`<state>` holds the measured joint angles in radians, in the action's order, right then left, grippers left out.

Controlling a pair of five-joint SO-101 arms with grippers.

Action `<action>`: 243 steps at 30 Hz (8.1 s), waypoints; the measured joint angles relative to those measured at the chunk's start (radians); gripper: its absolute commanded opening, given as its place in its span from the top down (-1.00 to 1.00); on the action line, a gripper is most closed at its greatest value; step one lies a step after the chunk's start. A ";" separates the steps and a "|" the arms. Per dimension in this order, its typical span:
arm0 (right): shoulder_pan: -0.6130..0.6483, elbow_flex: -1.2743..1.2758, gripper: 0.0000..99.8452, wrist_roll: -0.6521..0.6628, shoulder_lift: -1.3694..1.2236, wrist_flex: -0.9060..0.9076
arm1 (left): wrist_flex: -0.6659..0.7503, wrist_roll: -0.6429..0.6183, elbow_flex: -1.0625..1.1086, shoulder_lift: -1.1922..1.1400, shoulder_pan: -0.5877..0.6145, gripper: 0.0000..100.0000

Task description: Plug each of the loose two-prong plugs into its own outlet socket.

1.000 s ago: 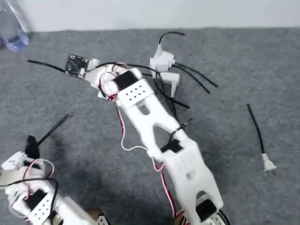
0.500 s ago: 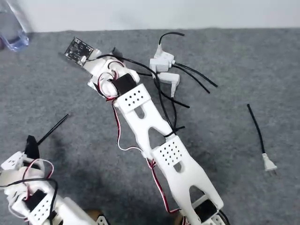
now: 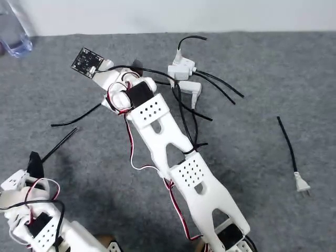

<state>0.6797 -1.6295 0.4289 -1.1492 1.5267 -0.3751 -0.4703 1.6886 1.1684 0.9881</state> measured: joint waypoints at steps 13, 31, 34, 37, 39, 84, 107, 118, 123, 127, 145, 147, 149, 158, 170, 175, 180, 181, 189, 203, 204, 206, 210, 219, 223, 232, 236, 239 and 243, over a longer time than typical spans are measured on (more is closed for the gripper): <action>-0.031 0.000 0.08 -0.006 0.169 0.227 | 0.000 0.000 0.000 0.000 -0.009 0.14; -0.017 0.816 0.08 -0.098 0.760 0.229 | 0.000 0.000 0.000 0.000 -0.035 0.14; -0.028 1.008 0.08 -0.100 0.878 0.229 | 0.000 0.000 0.000 0.000 -0.035 0.14; -0.057 1.214 0.08 -0.103 0.976 0.229 | 0.000 0.005 0.000 0.000 -0.038 0.14; -0.087 1.358 0.08 -0.103 1.025 0.229 | 0.000 0.044 0.000 0.000 -0.060 0.14; -0.224 2.679 0.08 -0.106 1.473 -0.715 | -0.287 2.093 -0.319 -0.003 0.069 0.24; -0.224 2.679 0.08 -0.106 1.473 -0.717 | -0.006 1.984 -0.497 -0.758 0.026 0.56; -0.222 2.677 0.08 -0.106 1.473 -0.720 | -0.014 1.962 -0.582 -0.905 0.005 0.53; -0.222 2.677 0.08 -0.106 1.473 -0.721 | -0.130 1.910 -0.709 -0.927 0.032 0.37; -0.222 2.677 0.08 -0.086 1.473 -0.721 | -0.333 1.985 -0.861 -0.927 0.071 0.37; -0.222 2.696 0.08 -0.031 1.476 -0.735 | -0.336 1.915 -1.026 -1.189 0.008 0.38; -0.222 2.696 0.08 -0.031 1.476 -0.735 | -0.325 1.915 -1.026 -1.197 0.008 0.43; -0.222 2.696 0.08 -0.031 1.476 -0.735 | -0.322 1.915 -1.026 -1.206 0.008 0.53; -0.222 2.696 0.08 -0.031 1.476 -0.738 | -0.325 1.904 -1.023 -1.232 0.000 0.97; -0.222 2.696 0.08 -0.028 1.476 -0.738 | -0.738 2.038 -1.119 -1.120 0.006 0.97; -0.222 2.696 0.08 -0.028 1.476 -0.738 | -1.054 2.108 -1.146 -0.934 -0.068 0.97; -0.276 2.697 0.08 -0.025 1.482 -0.769 | -1.195 2.111 -1.129 -0.753 -0.222 0.97; -0.299 2.697 0.08 -0.025 1.482 -0.776 | -1.208 2.111 -1.114 -0.721 -0.259 0.97; -0.525 2.687 0.08 -0.147 1.482 -0.810 | -1.220 1.982 -0.973 -0.496 -0.603 0.97; -0.763 2.653 0.08 -0.252 1.482 -0.887 | -0.838 1.494 -0.822 -0.565 -1.111 0.98; -0.763 2.653 0.08 -0.252 1.482 -0.891 | -0.822 1.479 -0.822 -0.594 -1.128 0.98; -0.756 2.653 0.08 -0.252 1.482 -0.901 | -0.796 1.445 -0.822 -0.655 -1.163 0.98; -0.758 2.653 0.08 -0.252 1.482 -0.919 | -0.769 1.398 -0.822 -0.787 -1.237 0.98; -0.801 2.653 0.08 -0.252 1.482 -0.927 | -0.732 1.387 -0.766 -0.895 -1.333 0.97; -0.801 2.653 0.08 -0.252 1.482 -0.936 | -0.698 1.376 -0.735 -0.884 -1.341 0.94; -0.801 2.653 0.08 -0.252 1.482 -0.936 | -0.683 1.255 -0.732 -0.868 -1.344 0.64; -0.799 2.653 0.08 -0.252 1.482 -0.936 | -0.712 1.241 -0.723 -0.760 -1.346 0.64; -0.801 2.653 0.08 -0.252 1.482 -0.936 | -0.779 1.241 -0.709 -0.620 -1.346 0.64; -0.799 2.653 0.08 -0.252 1.482 -0.936 | -0.852 1.241 -0.606 -0.416 -1.346 0.64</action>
<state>-0.1197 1.0234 0.1772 0.3330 0.5907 -1.2267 0.7710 1.0825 0.7526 -0.3575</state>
